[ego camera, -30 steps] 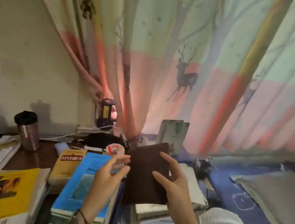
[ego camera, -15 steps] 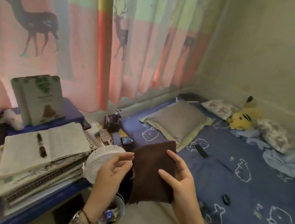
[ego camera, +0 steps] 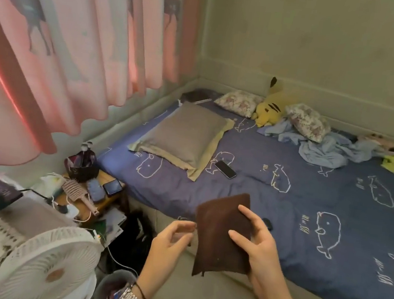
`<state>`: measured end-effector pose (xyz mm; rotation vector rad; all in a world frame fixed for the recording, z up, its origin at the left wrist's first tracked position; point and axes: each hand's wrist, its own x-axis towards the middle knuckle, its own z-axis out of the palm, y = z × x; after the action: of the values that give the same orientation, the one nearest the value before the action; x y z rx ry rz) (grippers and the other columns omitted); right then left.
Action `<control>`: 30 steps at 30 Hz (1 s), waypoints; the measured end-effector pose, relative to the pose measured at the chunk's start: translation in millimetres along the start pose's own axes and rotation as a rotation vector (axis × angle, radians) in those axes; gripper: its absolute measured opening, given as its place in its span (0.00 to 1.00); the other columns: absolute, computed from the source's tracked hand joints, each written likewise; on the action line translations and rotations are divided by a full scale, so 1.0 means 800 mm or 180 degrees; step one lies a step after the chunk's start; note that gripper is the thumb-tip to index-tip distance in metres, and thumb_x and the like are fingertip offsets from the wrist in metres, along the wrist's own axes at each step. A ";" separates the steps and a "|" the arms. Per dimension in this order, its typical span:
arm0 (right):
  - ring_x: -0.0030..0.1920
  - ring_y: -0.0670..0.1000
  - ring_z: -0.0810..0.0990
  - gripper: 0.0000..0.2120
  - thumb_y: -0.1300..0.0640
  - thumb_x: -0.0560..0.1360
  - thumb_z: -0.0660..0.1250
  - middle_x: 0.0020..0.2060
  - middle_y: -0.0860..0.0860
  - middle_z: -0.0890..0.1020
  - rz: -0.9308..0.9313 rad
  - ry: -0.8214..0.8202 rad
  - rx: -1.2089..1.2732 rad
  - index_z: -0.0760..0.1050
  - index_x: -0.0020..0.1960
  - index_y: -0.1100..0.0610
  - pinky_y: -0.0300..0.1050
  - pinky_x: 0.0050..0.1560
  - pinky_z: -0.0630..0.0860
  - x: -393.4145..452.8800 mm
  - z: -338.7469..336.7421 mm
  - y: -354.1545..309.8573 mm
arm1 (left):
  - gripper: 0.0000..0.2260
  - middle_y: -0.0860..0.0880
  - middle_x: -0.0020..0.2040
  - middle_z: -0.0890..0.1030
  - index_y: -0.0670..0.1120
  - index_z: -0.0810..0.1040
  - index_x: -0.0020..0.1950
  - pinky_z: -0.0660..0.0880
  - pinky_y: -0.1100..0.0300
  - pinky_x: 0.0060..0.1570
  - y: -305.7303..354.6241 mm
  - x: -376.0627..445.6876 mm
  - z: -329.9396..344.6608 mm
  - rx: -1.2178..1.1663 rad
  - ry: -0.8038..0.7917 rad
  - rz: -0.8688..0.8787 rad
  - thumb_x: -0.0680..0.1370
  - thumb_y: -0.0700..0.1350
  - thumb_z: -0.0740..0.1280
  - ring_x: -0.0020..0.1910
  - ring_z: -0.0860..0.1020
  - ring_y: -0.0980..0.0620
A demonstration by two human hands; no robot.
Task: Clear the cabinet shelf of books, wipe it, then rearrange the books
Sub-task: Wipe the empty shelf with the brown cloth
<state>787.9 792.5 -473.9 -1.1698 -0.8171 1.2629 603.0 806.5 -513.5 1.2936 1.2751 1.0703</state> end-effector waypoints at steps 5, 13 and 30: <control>0.55 0.48 0.82 0.25 0.73 0.70 0.69 0.56 0.50 0.82 0.0007 0.0024 -0.0207 0.77 0.62 0.52 0.41 0.49 0.80 0.093 0.000 -0.010 | 0.09 0.56 0.49 0.83 0.52 0.81 0.53 0.75 0.63 0.53 -0.021 0.094 0.013 0.0009 -0.0098 -0.0089 0.77 0.40 0.68 0.52 0.80 0.56; 0.52 0.49 0.83 0.23 0.73 0.71 0.68 0.55 0.50 0.83 0.0312 -0.0473 -0.0239 0.77 0.60 0.51 0.42 0.45 0.81 0.217 0.069 -0.004 | 0.08 0.56 0.49 0.83 0.51 0.80 0.53 0.74 0.68 0.51 -0.028 0.189 -0.034 -0.0188 0.0447 -0.0388 0.78 0.41 0.67 0.50 0.79 0.60; 0.54 0.55 0.83 0.23 0.74 0.71 0.66 0.56 0.54 0.83 0.1617 -0.2591 -0.0208 0.77 0.62 0.56 0.49 0.47 0.82 0.388 0.286 0.067 | 0.15 0.48 0.62 0.78 0.57 0.68 0.66 0.76 0.48 0.58 -0.065 0.249 -0.133 -0.1745 0.2506 -0.1262 0.79 0.50 0.62 0.57 0.80 0.48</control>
<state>610.3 1137.3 -508.8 -0.9241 -1.1874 2.2168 502.6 1009.9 -561.5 0.1680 1.5493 1.5502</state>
